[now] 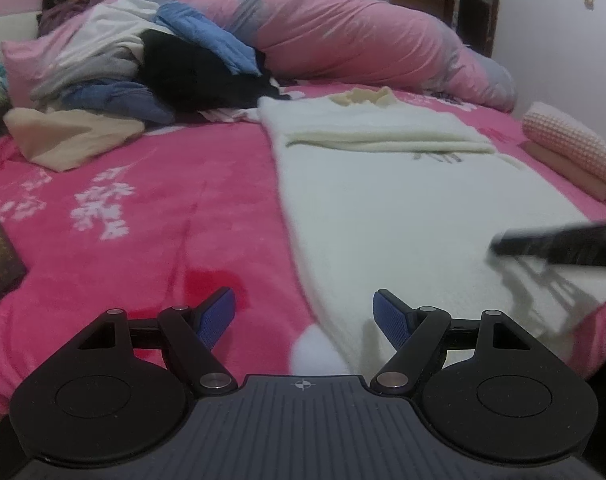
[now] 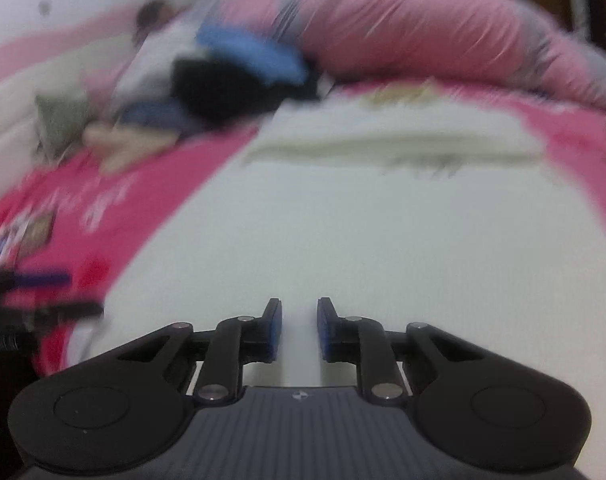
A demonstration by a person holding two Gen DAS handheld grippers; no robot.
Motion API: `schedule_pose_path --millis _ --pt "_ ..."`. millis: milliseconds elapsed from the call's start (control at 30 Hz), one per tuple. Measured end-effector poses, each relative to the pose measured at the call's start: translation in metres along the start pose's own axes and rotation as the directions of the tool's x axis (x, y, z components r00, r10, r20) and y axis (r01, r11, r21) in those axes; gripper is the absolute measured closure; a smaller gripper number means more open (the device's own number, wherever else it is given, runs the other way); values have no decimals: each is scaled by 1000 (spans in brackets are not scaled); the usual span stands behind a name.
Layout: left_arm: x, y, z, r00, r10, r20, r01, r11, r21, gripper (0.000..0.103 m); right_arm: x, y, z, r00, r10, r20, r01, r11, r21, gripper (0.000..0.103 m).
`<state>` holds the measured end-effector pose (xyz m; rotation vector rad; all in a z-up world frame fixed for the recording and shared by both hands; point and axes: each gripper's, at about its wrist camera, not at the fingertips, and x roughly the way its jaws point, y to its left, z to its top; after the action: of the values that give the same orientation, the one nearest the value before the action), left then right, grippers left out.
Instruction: Fold clothes
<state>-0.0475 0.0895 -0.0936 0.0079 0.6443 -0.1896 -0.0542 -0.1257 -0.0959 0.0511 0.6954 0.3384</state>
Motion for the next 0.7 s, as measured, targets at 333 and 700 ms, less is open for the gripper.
schedule_pose_path --millis 333,700 --pt "-9 36 -4 999 33 -1 -33 997 -67 26 -32 61 -18 986 161 -50 -169 959 -228 86" --pt "-23 54 -3 999 36 40 -30 991 -130 26 26 52 -7 984 173 -38 -178 967 -181 85"
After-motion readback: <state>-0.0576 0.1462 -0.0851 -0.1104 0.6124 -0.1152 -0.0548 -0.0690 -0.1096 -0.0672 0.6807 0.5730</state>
